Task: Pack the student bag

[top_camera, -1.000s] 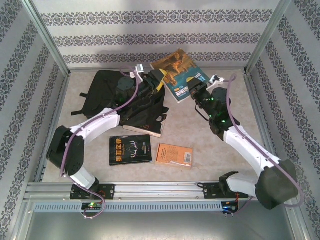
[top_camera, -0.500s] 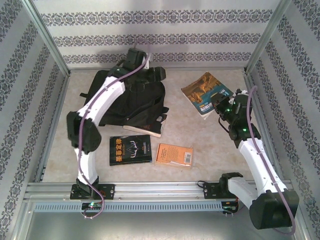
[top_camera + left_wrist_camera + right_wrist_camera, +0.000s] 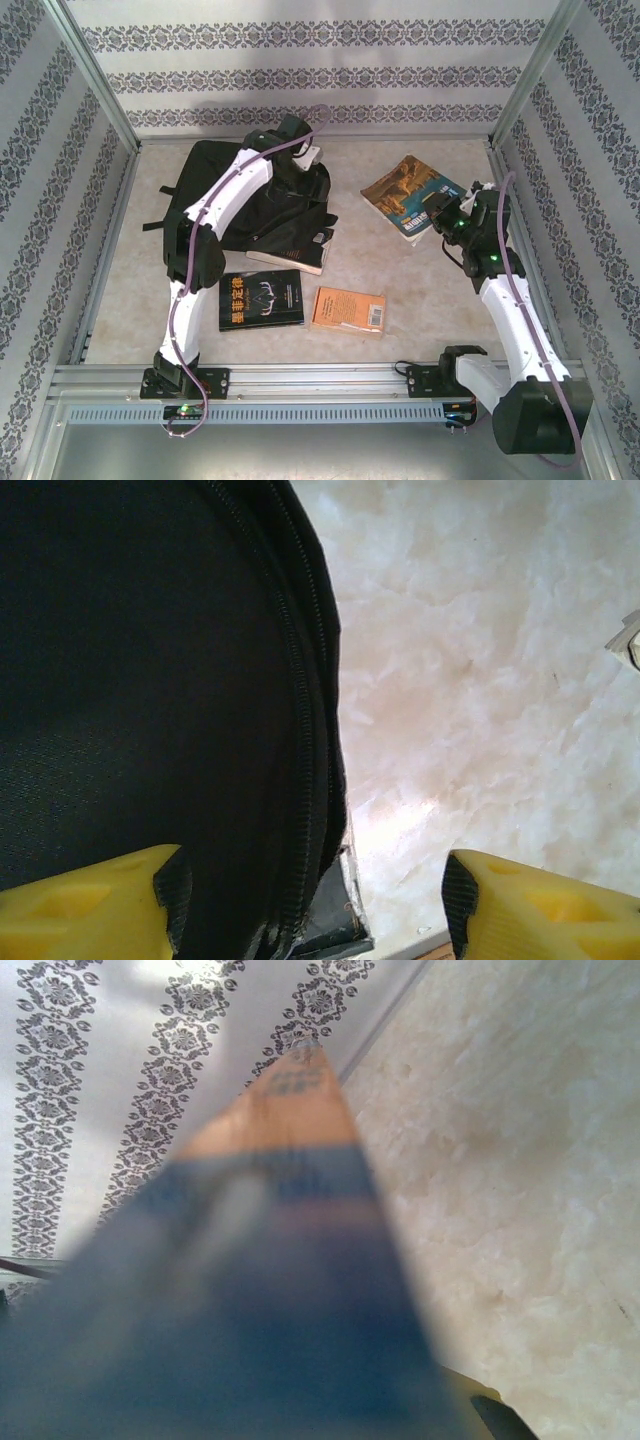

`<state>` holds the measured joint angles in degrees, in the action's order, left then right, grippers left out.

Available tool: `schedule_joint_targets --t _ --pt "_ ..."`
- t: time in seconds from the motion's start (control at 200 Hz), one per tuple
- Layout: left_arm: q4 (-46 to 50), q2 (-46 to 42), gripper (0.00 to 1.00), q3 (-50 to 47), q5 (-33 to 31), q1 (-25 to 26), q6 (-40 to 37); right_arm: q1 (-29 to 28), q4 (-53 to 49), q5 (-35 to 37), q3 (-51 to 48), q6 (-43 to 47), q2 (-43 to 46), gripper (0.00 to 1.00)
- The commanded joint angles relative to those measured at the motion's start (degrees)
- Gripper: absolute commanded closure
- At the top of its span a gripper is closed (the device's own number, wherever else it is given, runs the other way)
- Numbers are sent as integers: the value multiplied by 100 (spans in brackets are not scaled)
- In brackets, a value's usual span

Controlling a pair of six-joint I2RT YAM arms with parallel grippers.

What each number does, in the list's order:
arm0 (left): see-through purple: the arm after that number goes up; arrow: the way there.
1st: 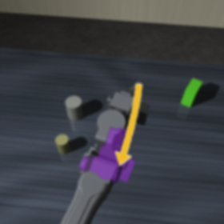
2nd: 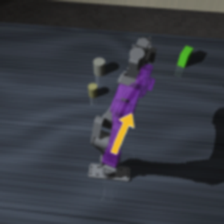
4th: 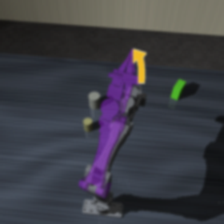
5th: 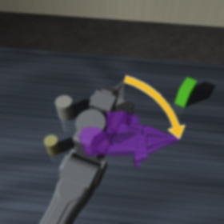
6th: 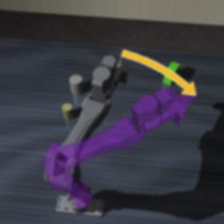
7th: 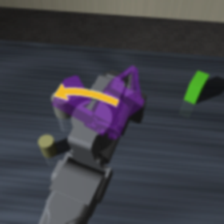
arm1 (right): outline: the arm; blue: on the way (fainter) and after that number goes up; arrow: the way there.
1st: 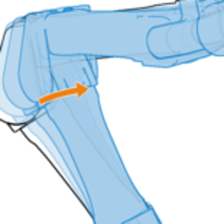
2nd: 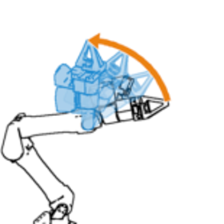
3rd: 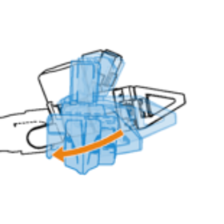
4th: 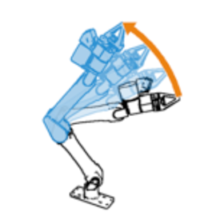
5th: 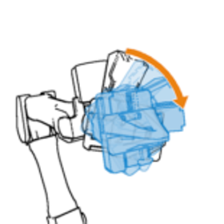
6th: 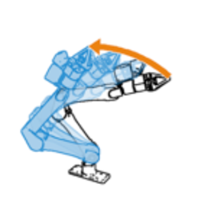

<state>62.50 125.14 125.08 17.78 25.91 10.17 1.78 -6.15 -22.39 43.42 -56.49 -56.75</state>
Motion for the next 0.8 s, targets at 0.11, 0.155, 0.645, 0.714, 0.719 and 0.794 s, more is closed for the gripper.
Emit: schedule_joint_targets --t 0.11,0.155,0.645,0.714,0.719,0.794 --pt "357 410 33 458 -292 26 -235 72 458 -305 -26 -46 -43 100" --pt "382 501 34 556 -293 28 -228 79 448 -309 -26 -40 -44 100" --pt "242 611 100 1122 -688 11 -262 61 485 -566 -12 -91 6 100" --pt "172 319 100 1013 -627 22 -219 3 468 -629 70 -17 -26 100" --pt "169 292 100 1007 -627 25 -214 -4 463 -632 79 -14 -32 100" --pt "74 -115 100 846 -639 24 -178 -124 428 -710 211 64 -80 100"
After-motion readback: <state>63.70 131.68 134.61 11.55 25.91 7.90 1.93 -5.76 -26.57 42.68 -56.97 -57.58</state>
